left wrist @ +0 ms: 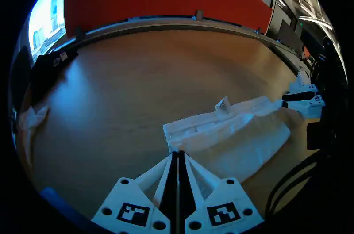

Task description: Fold towel

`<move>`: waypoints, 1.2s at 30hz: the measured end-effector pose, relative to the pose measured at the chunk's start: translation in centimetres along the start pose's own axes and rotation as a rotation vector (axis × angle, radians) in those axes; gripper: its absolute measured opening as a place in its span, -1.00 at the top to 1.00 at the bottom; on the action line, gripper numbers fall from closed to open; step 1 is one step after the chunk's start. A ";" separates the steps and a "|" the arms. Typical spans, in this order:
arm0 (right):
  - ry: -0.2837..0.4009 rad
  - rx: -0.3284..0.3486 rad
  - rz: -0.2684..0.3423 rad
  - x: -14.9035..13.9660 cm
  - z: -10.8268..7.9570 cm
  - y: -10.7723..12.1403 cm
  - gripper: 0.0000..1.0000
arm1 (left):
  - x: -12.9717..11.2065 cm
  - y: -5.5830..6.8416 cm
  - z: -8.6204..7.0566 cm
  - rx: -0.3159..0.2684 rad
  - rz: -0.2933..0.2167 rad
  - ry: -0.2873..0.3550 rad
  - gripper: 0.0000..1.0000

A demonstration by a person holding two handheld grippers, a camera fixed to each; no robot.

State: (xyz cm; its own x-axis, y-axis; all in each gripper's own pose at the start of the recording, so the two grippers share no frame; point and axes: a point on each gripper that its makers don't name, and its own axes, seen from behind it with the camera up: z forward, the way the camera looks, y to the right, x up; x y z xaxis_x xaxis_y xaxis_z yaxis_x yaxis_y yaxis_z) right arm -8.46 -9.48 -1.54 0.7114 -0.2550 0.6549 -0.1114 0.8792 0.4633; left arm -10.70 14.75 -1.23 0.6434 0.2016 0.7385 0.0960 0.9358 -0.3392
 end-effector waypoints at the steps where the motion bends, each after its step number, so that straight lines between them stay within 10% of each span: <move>1: 0.000 -0.002 0.001 0.0 0.1 0.1 0.30 | 0.1 -0.1 0.0 0.003 0.001 0.000 0.92; 9: -0.002 -0.019 0.004 0.1 0.5 0.6 -0.18 | 0.3 -1.0 0.3 0.027 -0.006 -0.001 0.74; 19: 0.001 -0.028 -0.021 -0.1 0.1 0.4 -1.00 | 0.6 -1.5 -0.2 0.034 -0.036 0.009 -0.87; 36: 0.023 -0.025 -0.020 -0.2 -1.6 -0.3 -1.00 | 0.1 -1.7 -2.0 0.057 -0.044 0.030 -0.87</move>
State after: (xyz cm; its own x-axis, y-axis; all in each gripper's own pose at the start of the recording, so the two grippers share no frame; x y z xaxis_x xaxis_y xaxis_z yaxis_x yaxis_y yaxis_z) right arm -7.46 -9.07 -2.78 0.7294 -0.2633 0.6314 -0.0801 0.8837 0.4611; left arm -9.31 12.56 -1.76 0.6618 0.1519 0.7341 0.0821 0.9587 -0.2724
